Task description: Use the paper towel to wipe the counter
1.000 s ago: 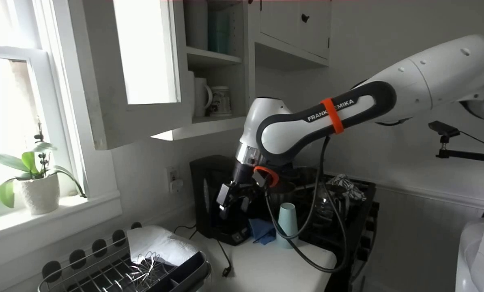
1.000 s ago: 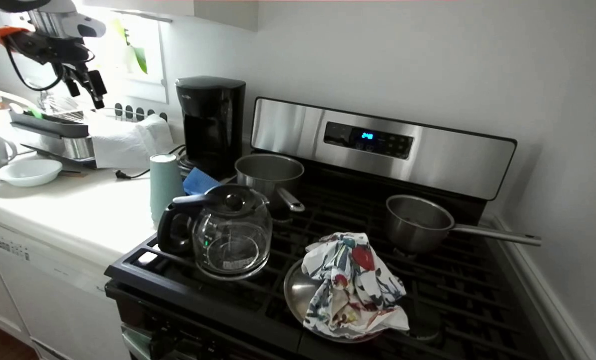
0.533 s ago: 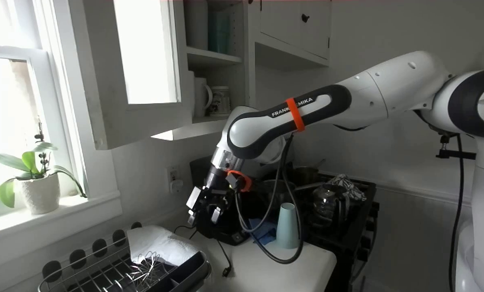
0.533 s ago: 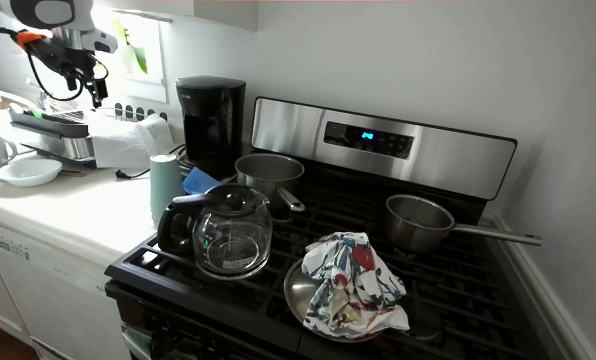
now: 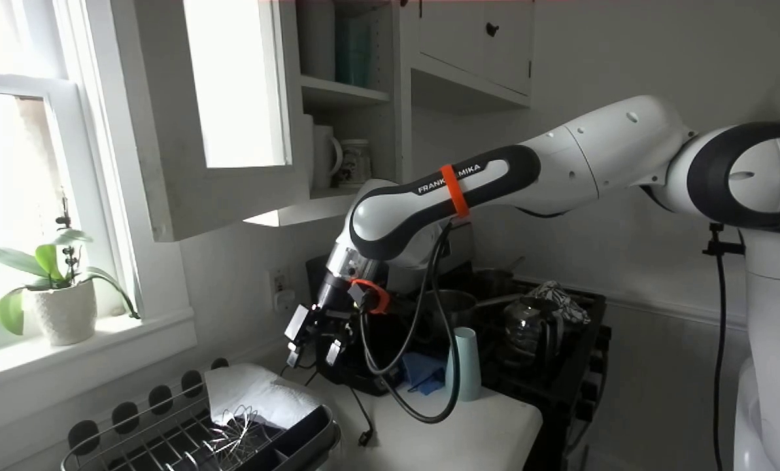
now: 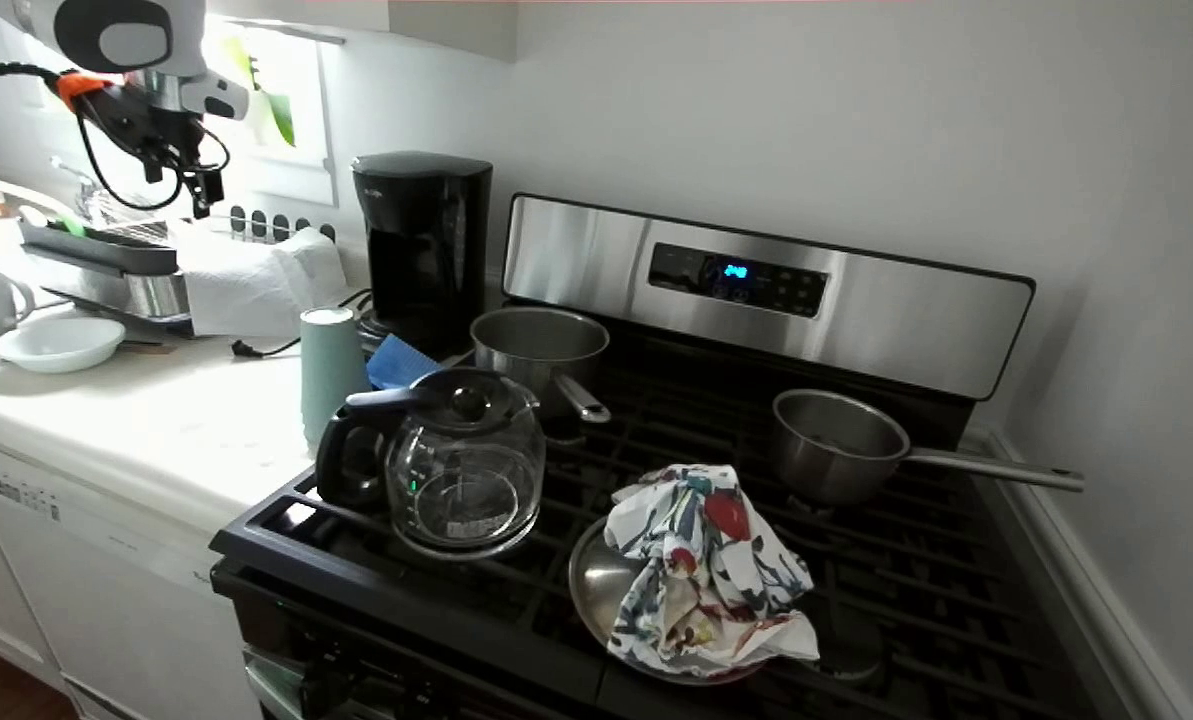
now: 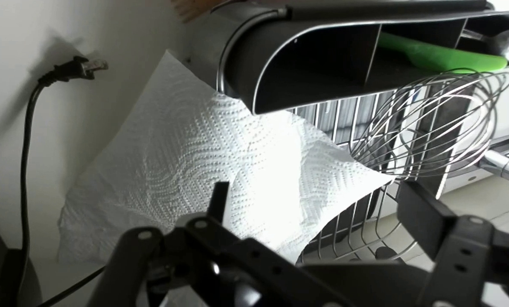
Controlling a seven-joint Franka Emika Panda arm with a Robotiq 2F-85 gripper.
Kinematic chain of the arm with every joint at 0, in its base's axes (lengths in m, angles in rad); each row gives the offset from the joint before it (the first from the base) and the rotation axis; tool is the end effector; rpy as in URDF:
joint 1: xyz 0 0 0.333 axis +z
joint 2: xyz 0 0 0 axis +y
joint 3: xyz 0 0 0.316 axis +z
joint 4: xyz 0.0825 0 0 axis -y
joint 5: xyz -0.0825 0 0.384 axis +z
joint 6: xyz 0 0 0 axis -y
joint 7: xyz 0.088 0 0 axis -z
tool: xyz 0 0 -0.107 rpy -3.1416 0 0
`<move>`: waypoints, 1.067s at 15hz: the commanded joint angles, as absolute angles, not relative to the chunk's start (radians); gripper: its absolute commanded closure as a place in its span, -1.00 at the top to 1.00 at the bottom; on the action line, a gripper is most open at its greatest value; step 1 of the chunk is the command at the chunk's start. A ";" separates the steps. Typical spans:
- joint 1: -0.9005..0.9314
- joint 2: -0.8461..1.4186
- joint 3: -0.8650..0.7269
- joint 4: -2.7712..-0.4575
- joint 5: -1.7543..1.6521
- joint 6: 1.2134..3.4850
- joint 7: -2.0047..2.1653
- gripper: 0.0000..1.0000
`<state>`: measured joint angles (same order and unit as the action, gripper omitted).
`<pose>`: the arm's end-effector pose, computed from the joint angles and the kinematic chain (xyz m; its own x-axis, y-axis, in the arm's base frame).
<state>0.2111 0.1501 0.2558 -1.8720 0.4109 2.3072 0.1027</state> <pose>0.5575 0.2825 0.4667 0.9798 0.0789 0.1835 0.1501 -0.8970 -0.4157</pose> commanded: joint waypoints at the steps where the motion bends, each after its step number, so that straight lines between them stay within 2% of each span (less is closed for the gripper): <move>1: 0.215 0.180 0.263 -1.846 0.463 2.316 0.069 1.00; 16: 0.251 0.472 0.301 -1.601 0.529 2.385 0.186 1.00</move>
